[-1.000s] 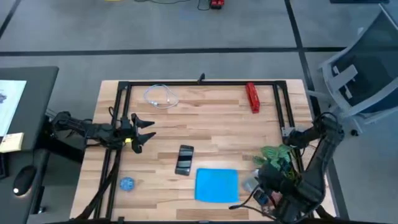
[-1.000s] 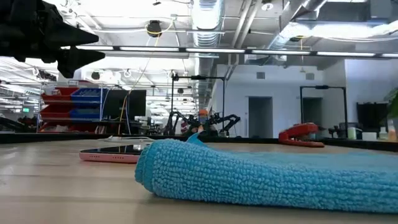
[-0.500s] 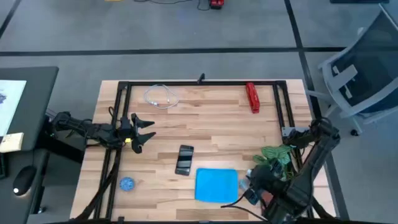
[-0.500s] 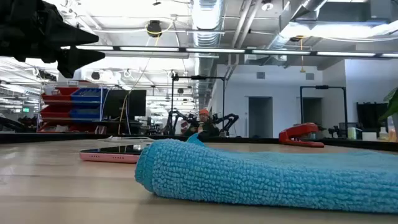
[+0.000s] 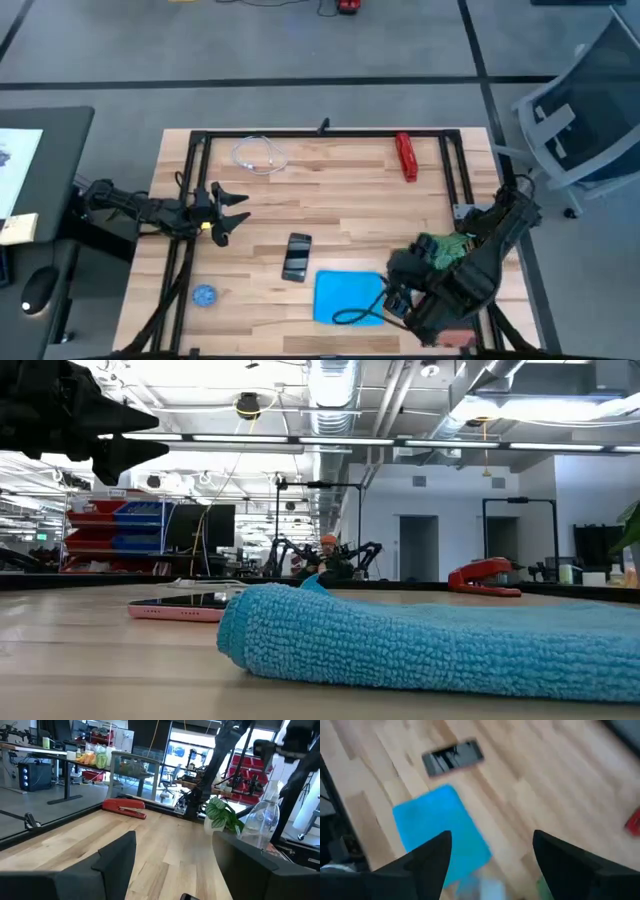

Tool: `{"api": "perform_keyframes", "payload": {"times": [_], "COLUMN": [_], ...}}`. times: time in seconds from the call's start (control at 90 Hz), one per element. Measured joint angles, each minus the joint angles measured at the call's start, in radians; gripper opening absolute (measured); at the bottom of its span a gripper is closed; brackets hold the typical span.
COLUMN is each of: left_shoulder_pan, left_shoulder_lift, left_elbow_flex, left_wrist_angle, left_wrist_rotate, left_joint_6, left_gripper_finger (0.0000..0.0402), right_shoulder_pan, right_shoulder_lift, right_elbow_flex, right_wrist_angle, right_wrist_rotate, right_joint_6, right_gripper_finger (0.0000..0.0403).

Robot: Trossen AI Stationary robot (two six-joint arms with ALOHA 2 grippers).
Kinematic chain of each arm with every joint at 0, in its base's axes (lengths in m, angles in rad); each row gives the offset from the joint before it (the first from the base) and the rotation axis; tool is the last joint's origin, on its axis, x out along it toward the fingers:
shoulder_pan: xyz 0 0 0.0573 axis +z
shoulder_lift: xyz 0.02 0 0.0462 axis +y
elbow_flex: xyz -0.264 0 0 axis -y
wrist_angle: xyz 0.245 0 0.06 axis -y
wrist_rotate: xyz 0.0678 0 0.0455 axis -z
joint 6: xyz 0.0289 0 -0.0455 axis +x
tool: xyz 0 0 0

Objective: Apply microfiber cloth
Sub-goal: Spray the front of the cellphone with the spray cleaning bottle

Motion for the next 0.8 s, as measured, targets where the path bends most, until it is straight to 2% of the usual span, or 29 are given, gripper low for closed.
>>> {"api": "perform_keyframes", "payload": {"times": [0.133, 0.256, 0.367, 0.511, 0.656, 0.744, 0.8], "left_shoulder_pan": [0.001, 0.001, 0.001, 0.002, 0.003, 0.004, 0.005], "left_shoulder_lift": [0.000, 0.000, 0.001, 0.001, 0.001, 0.001, 0.002], "left_elbow_flex": [0.000, 0.000, 0.000, 0.000, 0.000, 0.005, 0.019], "left_wrist_angle": [0.005, 0.014, 0.006, 0.003, 0.001, 0.007, -0.004], "left_wrist_rotate": [-0.027, -0.034, -0.037, -0.100, -0.196, -0.177, -0.094], "left_joint_6": [-0.004, -0.069, -0.135, -0.160, -0.155, -0.194, -0.153], "left_gripper_finger": [0.0242, 0.0242, 0.0242, 0.0242, 0.0242, 0.0242, 0.0242], "right_shoulder_pan": [-0.149, -0.298, -0.425, -0.539, -0.584, -0.605, -0.616], "right_shoulder_lift": [0.007, 0.010, 0.011, 0.011, 0.012, 0.011, 0.011], "right_elbow_flex": [-0.008, -0.087, -0.211, -0.417, -0.599, -0.677, -0.719], "right_wrist_angle": [0.163, 0.423, 0.667, 0.919, 1.142, 1.235, 1.279], "right_wrist_rotate": [-0.071, -0.236, -0.383, -0.530, -0.584, -0.605, -0.614], "right_joint_6": [-0.248, -0.506, -0.630, -0.643, -0.567, -0.506, -0.467], "right_gripper_finger": [0.0268, 0.0265, 0.0264, 0.0264, 0.0264, 0.0264, 0.0264]}}
